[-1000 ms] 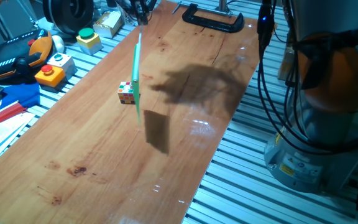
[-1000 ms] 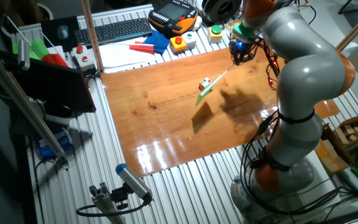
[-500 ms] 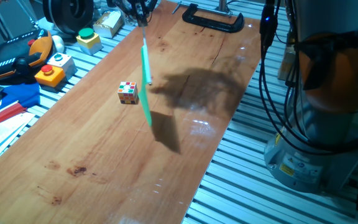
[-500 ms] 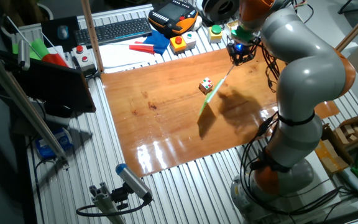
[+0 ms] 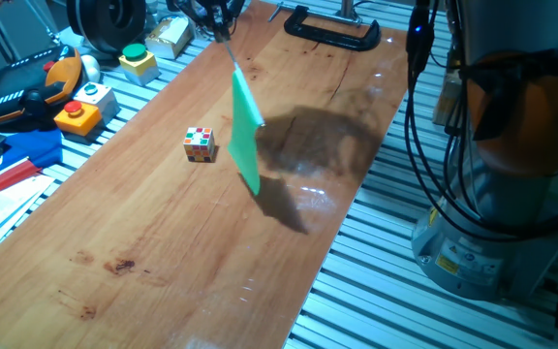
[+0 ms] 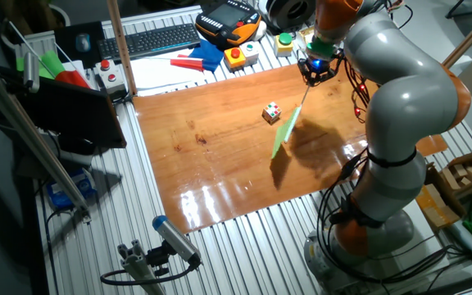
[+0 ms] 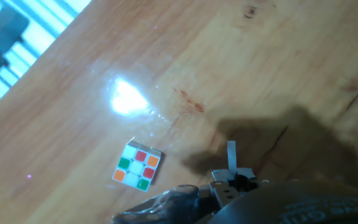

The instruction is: Wave the flag

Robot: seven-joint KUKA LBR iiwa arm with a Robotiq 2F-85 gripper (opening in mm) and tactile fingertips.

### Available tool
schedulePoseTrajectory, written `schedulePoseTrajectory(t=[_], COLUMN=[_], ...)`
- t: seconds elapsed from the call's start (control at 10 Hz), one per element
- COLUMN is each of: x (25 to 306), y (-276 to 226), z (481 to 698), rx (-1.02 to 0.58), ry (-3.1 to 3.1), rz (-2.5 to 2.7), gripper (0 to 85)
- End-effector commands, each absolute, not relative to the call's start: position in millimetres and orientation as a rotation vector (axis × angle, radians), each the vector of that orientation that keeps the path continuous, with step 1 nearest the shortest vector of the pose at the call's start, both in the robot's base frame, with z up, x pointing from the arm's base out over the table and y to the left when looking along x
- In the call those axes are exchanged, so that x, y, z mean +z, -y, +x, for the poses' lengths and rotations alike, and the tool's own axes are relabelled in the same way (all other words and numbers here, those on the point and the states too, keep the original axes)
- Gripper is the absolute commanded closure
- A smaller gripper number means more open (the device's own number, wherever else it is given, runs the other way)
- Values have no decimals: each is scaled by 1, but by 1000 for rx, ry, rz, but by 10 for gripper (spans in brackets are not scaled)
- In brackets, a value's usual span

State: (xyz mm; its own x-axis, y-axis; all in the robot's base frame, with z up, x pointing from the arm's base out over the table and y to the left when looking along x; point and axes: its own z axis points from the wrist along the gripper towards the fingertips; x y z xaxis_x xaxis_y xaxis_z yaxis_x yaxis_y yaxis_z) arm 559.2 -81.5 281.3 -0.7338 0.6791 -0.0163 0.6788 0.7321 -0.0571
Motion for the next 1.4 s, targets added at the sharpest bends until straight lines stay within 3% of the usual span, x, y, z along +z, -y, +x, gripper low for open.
schedulePoseTrajectory(t=[0.0,0.5,1.0,1.3], x=[280,277,276,275], y=[80,77,75,73], z=[558,559,559,559], rx=[51,10,50,-16], ry=[3148,3020,2760,2562], rz=[54,-903,-1505,-1830], gripper=[843,843,843,843])
